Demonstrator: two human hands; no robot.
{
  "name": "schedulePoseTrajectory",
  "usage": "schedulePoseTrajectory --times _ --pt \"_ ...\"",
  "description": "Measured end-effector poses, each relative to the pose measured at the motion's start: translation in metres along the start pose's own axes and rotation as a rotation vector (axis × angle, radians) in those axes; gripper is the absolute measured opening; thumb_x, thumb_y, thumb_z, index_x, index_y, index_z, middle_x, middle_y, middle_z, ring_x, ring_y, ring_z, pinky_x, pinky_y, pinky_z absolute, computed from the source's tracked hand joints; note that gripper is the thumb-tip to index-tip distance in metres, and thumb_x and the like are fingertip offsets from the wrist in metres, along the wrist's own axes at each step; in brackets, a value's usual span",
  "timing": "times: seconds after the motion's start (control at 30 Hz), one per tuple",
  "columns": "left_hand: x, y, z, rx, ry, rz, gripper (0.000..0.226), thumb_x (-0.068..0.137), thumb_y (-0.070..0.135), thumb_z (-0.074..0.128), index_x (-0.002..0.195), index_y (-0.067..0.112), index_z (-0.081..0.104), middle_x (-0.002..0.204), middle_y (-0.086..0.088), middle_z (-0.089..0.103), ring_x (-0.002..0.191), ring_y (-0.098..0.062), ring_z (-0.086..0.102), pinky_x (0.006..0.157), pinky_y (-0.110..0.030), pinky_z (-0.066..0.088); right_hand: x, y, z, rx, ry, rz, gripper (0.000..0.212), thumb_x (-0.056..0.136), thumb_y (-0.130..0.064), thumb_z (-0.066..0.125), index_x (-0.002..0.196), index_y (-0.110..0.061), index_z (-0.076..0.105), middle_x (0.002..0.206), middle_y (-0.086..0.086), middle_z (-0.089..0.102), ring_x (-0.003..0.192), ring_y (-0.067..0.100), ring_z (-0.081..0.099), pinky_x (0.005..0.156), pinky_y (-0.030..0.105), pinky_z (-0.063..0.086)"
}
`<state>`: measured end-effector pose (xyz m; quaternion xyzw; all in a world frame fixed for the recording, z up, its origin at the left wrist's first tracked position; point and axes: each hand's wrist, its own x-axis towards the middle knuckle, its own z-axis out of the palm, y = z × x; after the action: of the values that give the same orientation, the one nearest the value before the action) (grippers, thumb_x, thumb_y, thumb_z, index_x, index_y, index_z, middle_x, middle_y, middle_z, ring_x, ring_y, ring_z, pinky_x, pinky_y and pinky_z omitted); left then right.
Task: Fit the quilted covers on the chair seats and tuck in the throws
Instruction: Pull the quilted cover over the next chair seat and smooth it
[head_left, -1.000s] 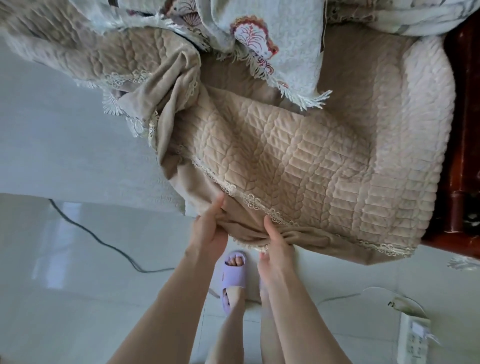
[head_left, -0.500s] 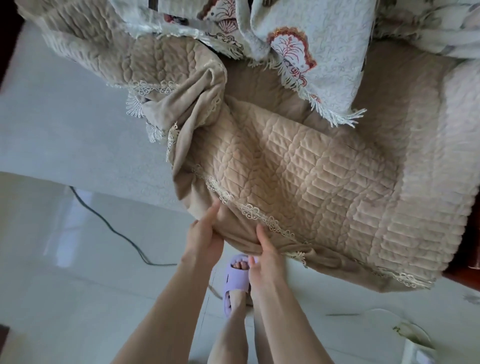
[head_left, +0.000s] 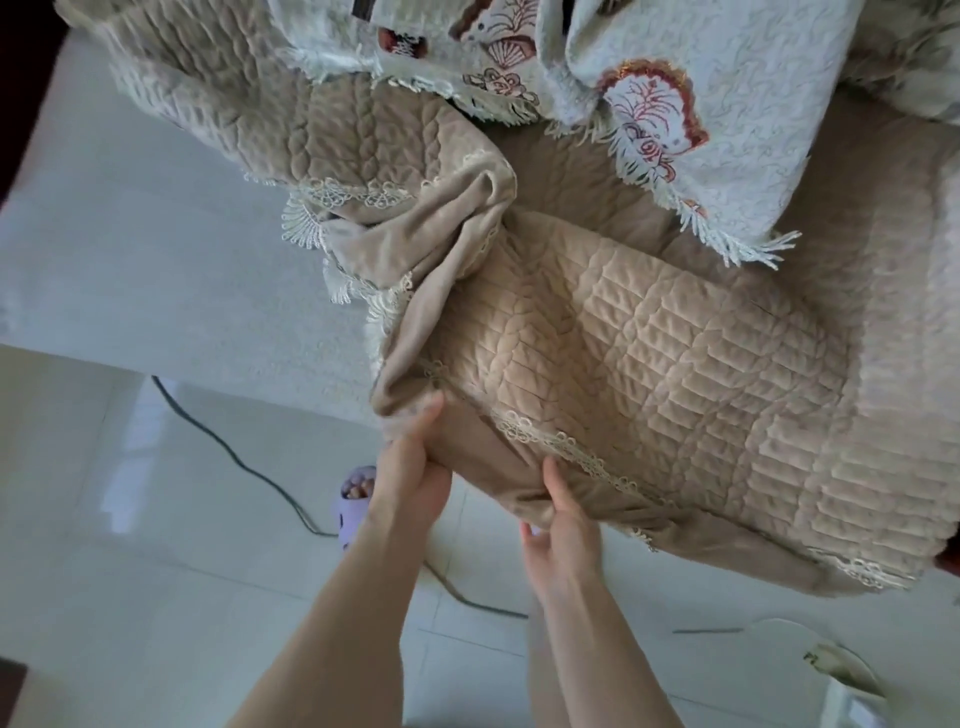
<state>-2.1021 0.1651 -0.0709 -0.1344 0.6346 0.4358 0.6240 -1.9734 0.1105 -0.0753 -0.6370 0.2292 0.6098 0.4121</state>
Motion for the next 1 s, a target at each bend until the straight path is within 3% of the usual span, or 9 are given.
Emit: schedulePoseTrajectory --times 0.07,0.17,0.3,0.43,0.53,0.73,0.83,0.93,1.0 --pt "0.017 0.033 -0.005 0.100 0.013 0.023 0.044 0.080 0.024 0.074 0.118 0.005 0.063 0.110 -0.008 0.069 0.101 -0.019 0.066 0.087 -0.031 0.051 0.012 0.007 0.001 0.086 0.058 -0.016 0.016 0.088 -0.025 0.068 0.104 -0.024 0.071 0.128 -0.010 0.063 0.120 0.011 0.055 0.110 0.030 0.035" --pt "0.028 0.051 -0.024 0.328 0.122 0.070 0.025 0.087 0.025 0.070 0.104 0.009 0.064 0.088 -0.006 0.066 0.085 -0.021 0.060 0.074 -0.032 0.045 0.009 0.030 0.021 0.123 0.063 0.039 0.059 0.072 -0.060 0.073 0.123 -0.035 0.058 0.127 -0.029 0.053 0.125 0.006 0.047 0.111 0.030 0.031" --pt "0.017 0.039 -0.066 0.372 0.061 -0.014 0.036 0.090 0.025 0.067 0.120 0.006 0.062 0.105 -0.014 0.070 0.096 -0.028 0.067 0.089 -0.042 0.053 -0.018 0.079 0.080 0.120 -0.096 0.104 0.063 0.076 -0.042 0.069 0.132 -0.015 0.057 0.132 -0.003 0.059 0.122 0.013 0.055 0.106 0.035 0.039" --pt "0.008 0.044 -0.093 0.358 0.046 -0.099 0.028 0.094 0.014 0.060 0.120 0.004 0.061 0.090 -0.008 0.068 0.068 -0.015 0.064 0.054 -0.020 0.051 -0.027 0.104 0.109 0.137 0.016 0.055 0.061 0.070 -0.032 0.079 0.117 0.004 0.062 0.114 0.019 0.068 0.093 0.026 0.071 0.061 0.030 0.057" --pt "0.014 0.063 -0.092 0.397 -0.040 -0.005 0.035 0.078 0.008 0.077 0.111 0.003 0.066 0.096 -0.012 0.073 0.088 -0.024 0.071 0.086 -0.038 0.056 -0.027 0.104 0.113 0.128 0.070 -0.051 0.035 0.083 -0.020 0.072 0.112 0.000 0.065 0.110 0.011 0.071 0.079 0.014 0.072 0.058 0.023 0.054" --pt "0.019 0.085 -0.060 0.899 -0.102 0.291 0.132 0.054 0.036 0.094 0.153 0.022 0.008 0.149 -0.003 0.027 0.136 -0.013 0.033 0.115 -0.037 0.028 -0.021 0.109 0.116 0.093 0.201 -0.170 0.015 0.080 -0.012 0.076 0.093 -0.010 0.069 0.100 0.003 0.073 0.079 0.009 0.070 0.062 0.019 0.051" --pt "0.020 0.085 -0.047 1.068 -0.063 0.522 0.091 0.071 0.041 0.083 0.145 0.020 0.035 0.129 0.003 0.042 0.121 -0.010 0.042 0.105 -0.031 0.034 -0.018 0.112 0.117 0.127 0.192 -0.212 0.021 0.077 -0.013 0.079 0.095 -0.013 0.070 0.106 0.003 0.073 0.088 0.013 0.070 0.079 0.025 0.053" --pt "0.025 0.088 -0.044 0.948 -0.051 0.567 0.018 0.092 0.031 0.064 0.092 0.014 0.057 0.079 0.002 0.058 0.075 -0.014 0.054 0.072 -0.031 0.039 -0.022 0.115 0.123 0.227 0.094 -0.166 0.052 0.069 -0.024 0.081 0.116 -0.007 0.068 0.115 0.009 0.070 0.107 0.022 0.067 0.102 0.038 0.046" --pt "0.030 0.091 -0.051 0.836 -0.011 0.505 0.031 0.098 0.027 0.054 0.071 0.012 0.048 0.061 0.004 0.047 0.060 -0.014 0.042 0.063 -0.030 0.034 -0.025 0.118 0.126 0.251 0.007 -0.069 0.051 0.075 -0.026 0.075 0.120 -0.005 0.066 0.116 0.012 0.070 0.109 0.025 0.065 0.101 0.037 0.047"
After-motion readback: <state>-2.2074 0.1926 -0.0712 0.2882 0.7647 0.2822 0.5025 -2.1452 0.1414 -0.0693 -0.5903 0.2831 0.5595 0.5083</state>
